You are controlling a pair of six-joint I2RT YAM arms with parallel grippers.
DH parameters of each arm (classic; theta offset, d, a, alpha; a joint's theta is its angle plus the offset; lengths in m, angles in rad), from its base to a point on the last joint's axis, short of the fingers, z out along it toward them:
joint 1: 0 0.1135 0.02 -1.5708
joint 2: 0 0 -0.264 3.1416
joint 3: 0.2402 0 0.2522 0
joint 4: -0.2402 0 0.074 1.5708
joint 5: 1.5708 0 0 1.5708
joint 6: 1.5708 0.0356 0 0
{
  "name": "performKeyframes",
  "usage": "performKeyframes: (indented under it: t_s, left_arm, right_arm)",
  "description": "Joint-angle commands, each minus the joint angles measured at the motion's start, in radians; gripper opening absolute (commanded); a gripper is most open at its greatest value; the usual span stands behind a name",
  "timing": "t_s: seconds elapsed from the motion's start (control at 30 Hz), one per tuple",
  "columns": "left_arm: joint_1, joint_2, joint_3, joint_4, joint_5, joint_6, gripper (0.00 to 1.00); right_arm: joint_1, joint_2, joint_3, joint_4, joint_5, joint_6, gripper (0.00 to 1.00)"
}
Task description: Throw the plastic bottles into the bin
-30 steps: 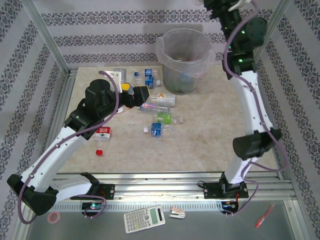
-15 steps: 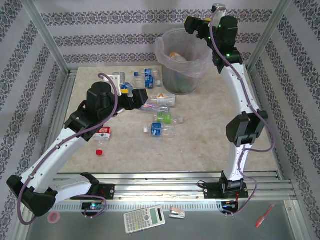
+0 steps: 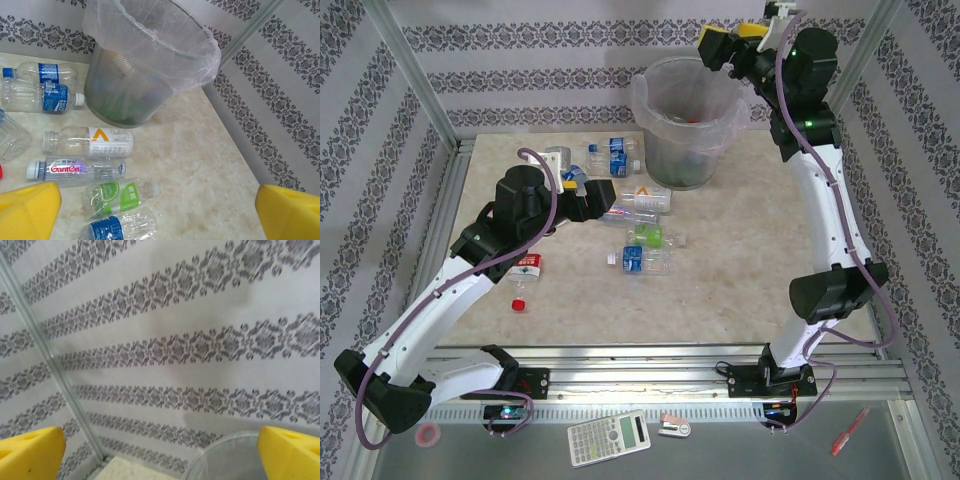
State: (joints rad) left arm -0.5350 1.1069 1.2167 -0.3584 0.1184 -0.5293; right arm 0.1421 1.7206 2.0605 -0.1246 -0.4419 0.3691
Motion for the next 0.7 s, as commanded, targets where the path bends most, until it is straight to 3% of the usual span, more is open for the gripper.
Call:
performKeyframes:
  t_s: [0.0,0.33,0.53,0.67]
  left_arm:
    - [0.006,-0.032,-0.013,-0.007,-0.013,-0.005,1.00]
    - [0.006,-0.080,-0.041,-0.013,-0.030,0.005,1.00]
    - [0.007,-0.091,-0.035,-0.016,-0.029,0.021,1.00]
    - [0.006,-0.095,-0.019,-0.023,-0.034,0.032,1.00]
  right_arm:
    - [0.019,-0.053,-0.059,-0.044,-0.107,0.000,0.98]
    - [0.065,-0.218,-0.379,-0.177,-0.368,-0.032,0.98]
    - [0.101,-0.271,-0.573,-0.282,-0.415,-0.105,0.98]
    - [0.181,-0.249,-0.618,-0.505,-0.316,-0.286,0.98]
